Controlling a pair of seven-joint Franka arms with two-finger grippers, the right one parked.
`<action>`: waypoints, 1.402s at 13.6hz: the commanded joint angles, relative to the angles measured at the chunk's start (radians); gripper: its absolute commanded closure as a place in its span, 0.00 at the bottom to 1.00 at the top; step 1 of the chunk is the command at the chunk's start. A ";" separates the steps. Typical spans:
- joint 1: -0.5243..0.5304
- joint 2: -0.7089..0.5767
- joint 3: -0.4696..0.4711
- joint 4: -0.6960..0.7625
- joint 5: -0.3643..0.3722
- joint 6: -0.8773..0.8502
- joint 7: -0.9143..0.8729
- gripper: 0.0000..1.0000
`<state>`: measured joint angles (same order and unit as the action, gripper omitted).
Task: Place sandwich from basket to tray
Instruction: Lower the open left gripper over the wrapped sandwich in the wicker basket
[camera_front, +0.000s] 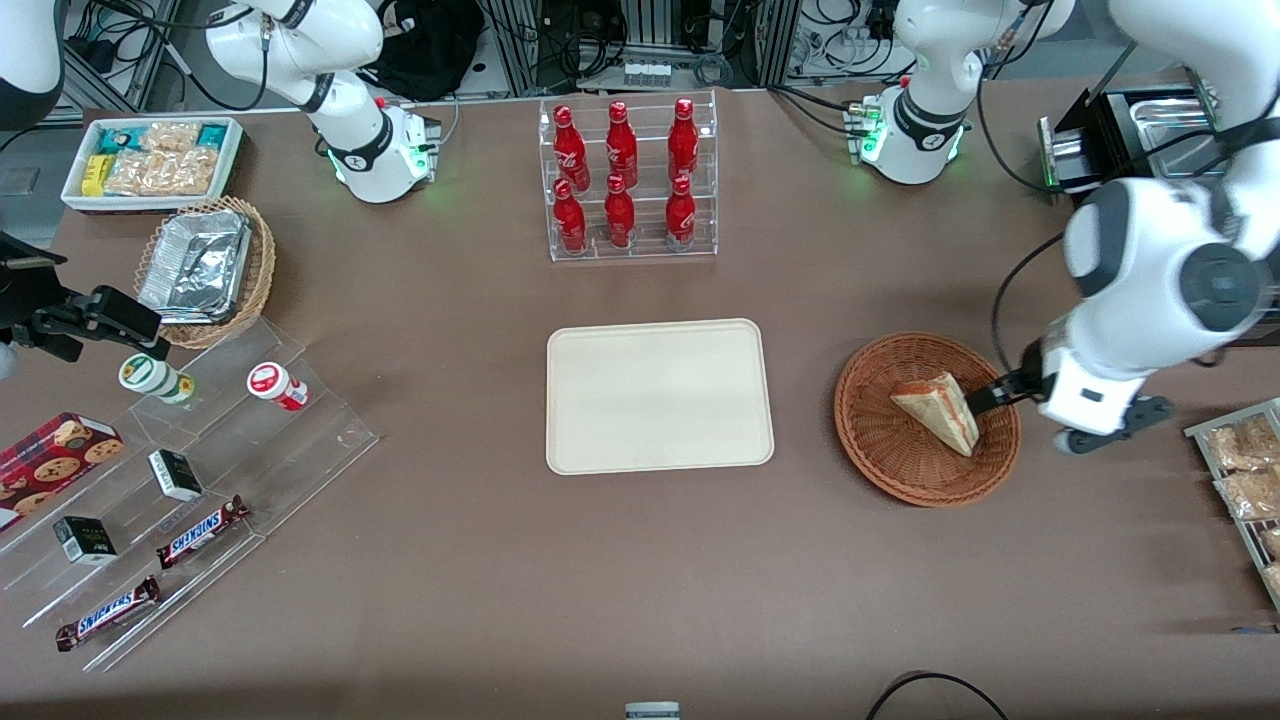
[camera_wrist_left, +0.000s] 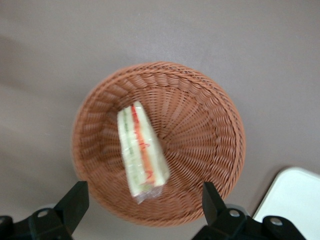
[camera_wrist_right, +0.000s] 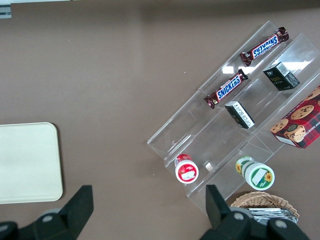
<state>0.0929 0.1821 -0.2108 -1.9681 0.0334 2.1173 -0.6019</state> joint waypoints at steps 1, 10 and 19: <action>-0.002 -0.066 -0.004 -0.191 0.014 0.215 -0.209 0.00; 0.010 -0.006 -0.001 -0.264 0.014 0.214 -0.240 0.00; 0.008 0.062 -0.001 -0.258 0.003 0.276 -0.249 0.28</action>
<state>0.0988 0.2351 -0.2067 -2.2283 0.0341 2.3679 -0.8223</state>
